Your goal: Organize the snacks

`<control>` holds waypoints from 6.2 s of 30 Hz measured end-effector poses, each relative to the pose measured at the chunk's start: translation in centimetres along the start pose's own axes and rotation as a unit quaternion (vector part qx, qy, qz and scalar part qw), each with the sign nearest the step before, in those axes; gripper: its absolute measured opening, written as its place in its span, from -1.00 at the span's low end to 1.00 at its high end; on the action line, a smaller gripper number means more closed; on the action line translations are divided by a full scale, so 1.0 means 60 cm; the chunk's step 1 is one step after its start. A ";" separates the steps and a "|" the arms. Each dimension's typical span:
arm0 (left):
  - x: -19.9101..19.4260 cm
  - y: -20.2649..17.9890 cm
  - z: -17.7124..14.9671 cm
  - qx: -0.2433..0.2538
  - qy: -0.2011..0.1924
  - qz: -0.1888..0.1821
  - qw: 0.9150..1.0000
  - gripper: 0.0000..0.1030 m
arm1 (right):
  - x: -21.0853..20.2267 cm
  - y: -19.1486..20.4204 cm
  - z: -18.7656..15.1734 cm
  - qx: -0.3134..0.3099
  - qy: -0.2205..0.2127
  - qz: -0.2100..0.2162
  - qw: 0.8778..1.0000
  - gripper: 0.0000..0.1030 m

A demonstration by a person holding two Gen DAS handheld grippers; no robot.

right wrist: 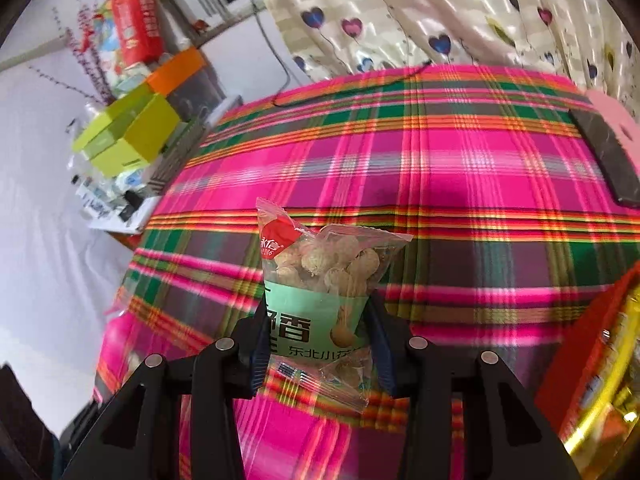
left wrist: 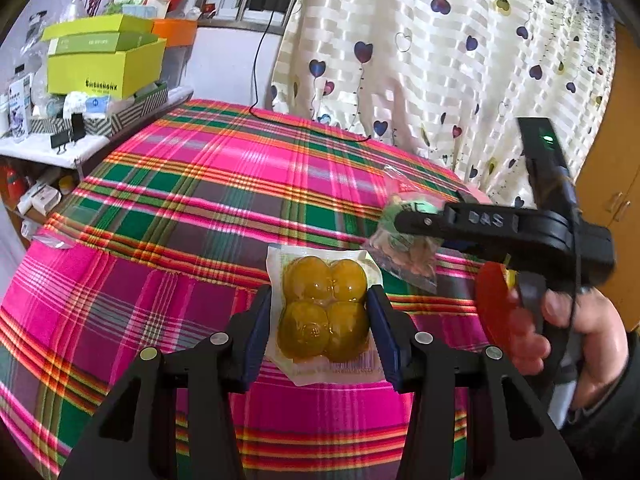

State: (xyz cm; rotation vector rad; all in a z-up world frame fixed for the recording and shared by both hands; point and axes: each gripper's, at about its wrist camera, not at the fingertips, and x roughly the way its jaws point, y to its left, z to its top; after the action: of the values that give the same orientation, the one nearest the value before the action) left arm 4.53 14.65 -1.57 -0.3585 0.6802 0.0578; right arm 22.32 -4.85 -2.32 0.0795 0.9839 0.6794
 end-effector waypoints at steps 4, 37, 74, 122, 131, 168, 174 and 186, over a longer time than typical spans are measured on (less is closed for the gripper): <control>-0.016 -0.028 0.004 0.014 -0.008 0.001 1.000 -0.06 | -0.054 0.004 -0.020 -0.017 -0.020 0.007 1.000 -0.20; -0.043 -0.272 0.001 0.132 -0.012 -0.080 0.988 -0.06 | -0.355 -0.159 -0.143 0.034 -0.139 -0.034 0.989 -0.20; 0.157 -0.417 0.039 0.171 0.068 -0.211 0.960 0.20 | -0.341 -0.308 -0.149 0.064 -0.088 -0.095 0.990 -0.20; -0.014 -0.380 -0.093 0.200 0.056 -0.082 0.975 0.20 | -0.370 -0.160 -0.281 -0.025 -0.097 -0.149 0.984 0.22; -0.006 -0.380 -0.115 0.202 0.071 -0.074 0.974 0.20 | -0.364 -0.163 -0.301 -0.024 -0.092 -0.163 0.982 0.22; 0.007 -0.377 -0.125 0.201 0.076 -0.062 0.975 0.20 | -0.358 -0.170 -0.310 -0.018 -0.087 -0.163 0.983 0.22; 0.007 -0.375 -0.125 0.200 0.077 -0.063 0.975 0.20 | -0.358 -0.169 -0.310 -0.018 -0.087 -0.162 0.983 0.22; 0.007 -0.375 -0.125 0.201 0.076 -0.062 0.975 0.20 | -0.358 -0.170 -0.310 -0.017 -0.086 -0.162 0.983 0.22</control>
State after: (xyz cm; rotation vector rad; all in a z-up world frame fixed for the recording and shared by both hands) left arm 4.11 -9.03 -0.33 -0.0134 0.8010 -0.2266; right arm 4.80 -29.35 -0.63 -0.0510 0.7944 0.3821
